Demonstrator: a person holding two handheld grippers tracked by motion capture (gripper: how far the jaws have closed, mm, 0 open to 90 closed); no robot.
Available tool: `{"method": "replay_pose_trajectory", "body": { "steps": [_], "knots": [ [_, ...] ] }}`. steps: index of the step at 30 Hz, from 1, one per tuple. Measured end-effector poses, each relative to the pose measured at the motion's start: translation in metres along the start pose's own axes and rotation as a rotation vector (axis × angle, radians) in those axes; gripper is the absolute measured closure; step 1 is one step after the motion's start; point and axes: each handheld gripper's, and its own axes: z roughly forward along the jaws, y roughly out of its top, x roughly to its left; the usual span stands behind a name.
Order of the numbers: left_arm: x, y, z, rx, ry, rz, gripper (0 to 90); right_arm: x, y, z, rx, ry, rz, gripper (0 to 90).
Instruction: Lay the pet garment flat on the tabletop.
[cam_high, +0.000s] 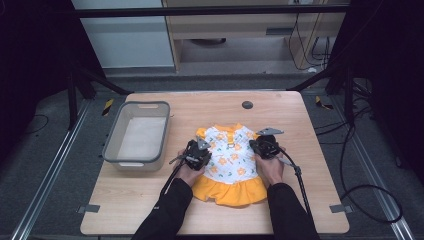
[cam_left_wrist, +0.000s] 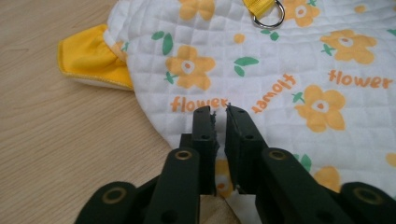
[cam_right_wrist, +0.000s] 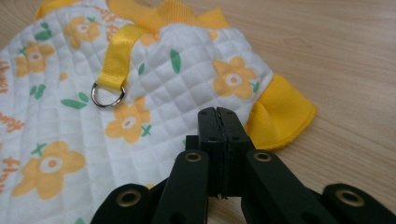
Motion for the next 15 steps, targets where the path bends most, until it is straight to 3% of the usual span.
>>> {"method": "replay_pose_trajectory", "body": {
  "steps": [8, 15],
  "knots": [
    [0.008, 0.003, -0.027, -0.082, -0.017, -0.035, 66.8, -0.004, 0.009, -0.027, -0.066, 0.012, 0.009, 79.1],
    [0.01, 0.002, -0.054, -0.118, -0.037, -0.054, 57.7, -0.003, 0.01, -0.057, -0.113, 0.048, 0.015, 67.0]
  ]
}}
